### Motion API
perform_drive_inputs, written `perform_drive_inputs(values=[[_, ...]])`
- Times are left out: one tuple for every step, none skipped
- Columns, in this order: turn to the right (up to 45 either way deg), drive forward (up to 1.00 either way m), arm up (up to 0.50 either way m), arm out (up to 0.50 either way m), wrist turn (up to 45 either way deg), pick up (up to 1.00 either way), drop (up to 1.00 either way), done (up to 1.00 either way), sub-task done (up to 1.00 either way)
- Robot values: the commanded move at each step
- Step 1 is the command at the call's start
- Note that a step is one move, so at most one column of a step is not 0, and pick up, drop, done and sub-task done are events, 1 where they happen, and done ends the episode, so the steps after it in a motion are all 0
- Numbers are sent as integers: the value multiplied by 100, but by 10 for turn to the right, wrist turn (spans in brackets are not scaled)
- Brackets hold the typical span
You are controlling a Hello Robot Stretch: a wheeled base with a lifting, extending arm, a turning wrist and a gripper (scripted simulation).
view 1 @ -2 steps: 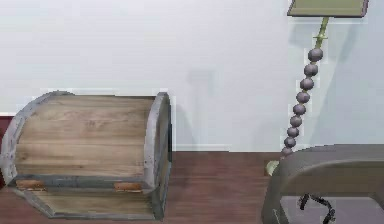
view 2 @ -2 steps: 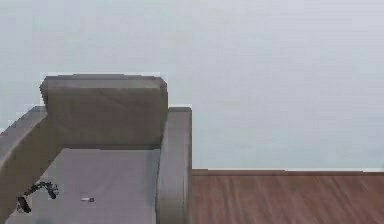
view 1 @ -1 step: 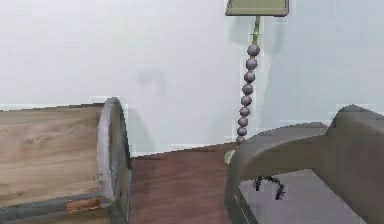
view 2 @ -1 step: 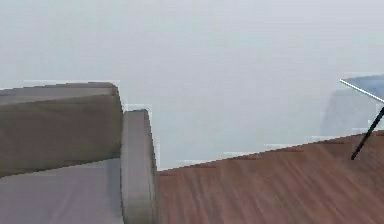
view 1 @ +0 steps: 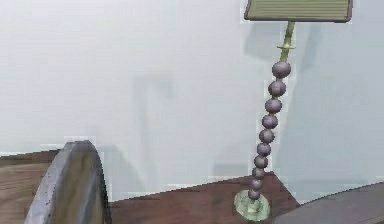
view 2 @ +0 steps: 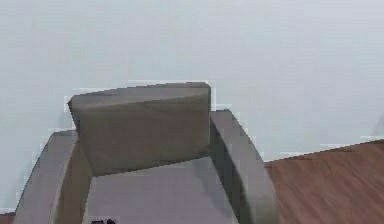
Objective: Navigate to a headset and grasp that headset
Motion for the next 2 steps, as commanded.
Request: perform_drive_inputs(values=[[-270, 0, 0, 0, 0, 0, 0, 0, 0], [0, 0, 50, 0, 0, 0, 0, 0, 0]])
